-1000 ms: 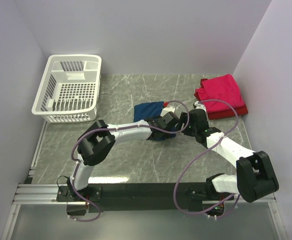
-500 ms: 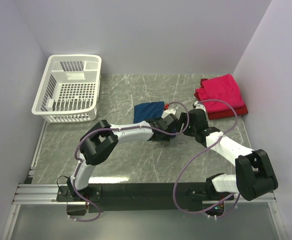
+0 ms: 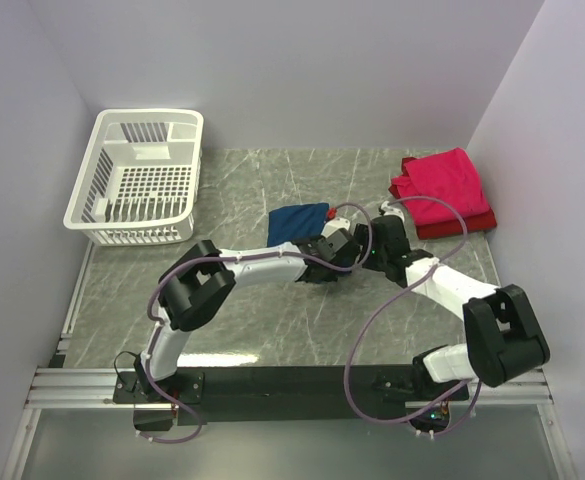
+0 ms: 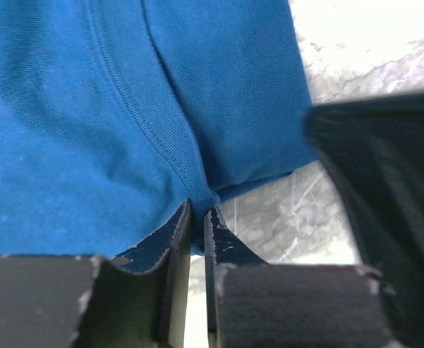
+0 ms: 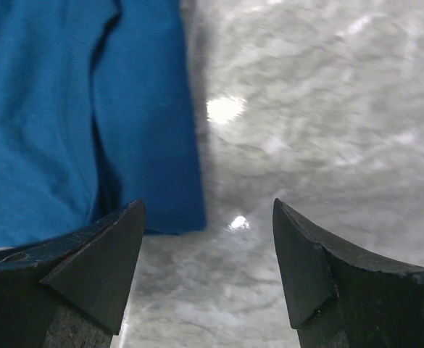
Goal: Fold and stack the t-shirts
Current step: Flatten the tshirt out
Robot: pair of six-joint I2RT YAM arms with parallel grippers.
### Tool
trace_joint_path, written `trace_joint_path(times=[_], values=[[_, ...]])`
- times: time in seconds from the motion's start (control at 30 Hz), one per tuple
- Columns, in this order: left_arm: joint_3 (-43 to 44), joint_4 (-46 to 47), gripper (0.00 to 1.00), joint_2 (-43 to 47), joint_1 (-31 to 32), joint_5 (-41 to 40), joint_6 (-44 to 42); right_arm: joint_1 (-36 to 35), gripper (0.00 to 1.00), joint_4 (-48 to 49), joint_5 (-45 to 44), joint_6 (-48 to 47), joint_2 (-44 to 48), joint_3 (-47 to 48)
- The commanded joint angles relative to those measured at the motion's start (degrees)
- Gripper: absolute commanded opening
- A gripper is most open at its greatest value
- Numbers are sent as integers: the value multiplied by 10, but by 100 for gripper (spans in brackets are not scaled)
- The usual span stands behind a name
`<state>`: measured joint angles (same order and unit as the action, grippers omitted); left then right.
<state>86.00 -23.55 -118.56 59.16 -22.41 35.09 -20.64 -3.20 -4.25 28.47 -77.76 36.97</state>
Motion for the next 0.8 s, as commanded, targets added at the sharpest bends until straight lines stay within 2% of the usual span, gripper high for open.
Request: trace_joint_path(times=[0.0, 0.23, 0.4, 0.43, 0.5, 0.6, 0.63, 0.67, 0.77], values=[[-1, 3, 13, 55, 9, -13, -8, -21, 78, 26, 2, -4, -34, 40], [-21, -11, 6, 92, -3, -36, 3, -43, 77, 29, 7, -9, -94, 81], [-67, -9, 4, 135, -41, -40, 16, -50, 70, 31, 23, -10, -131, 87], [-83, -5, 4, 151, -47, -40, 16, -52, 64, 31, 26, -10, -136, 88], [-95, -3, 4, 165, -61, -41, 16, -55, 57, 29, 34, -12, -152, 94], [-107, -13, 3, 191, -75, -59, 16, -55, 34, 14, 36, -14, -174, 112], [-111, -16, 3, 197, -79, -64, 16, -55, 12, 7, 36, -15, -175, 114], [-114, -19, 3, 202, -90, -69, 13, -55, 1, 2, 33, -14, -162, 115], [-122, -36, 2, 244, -126, -99, 9, -46, 0, -29, -9, -22, -95, 114]])
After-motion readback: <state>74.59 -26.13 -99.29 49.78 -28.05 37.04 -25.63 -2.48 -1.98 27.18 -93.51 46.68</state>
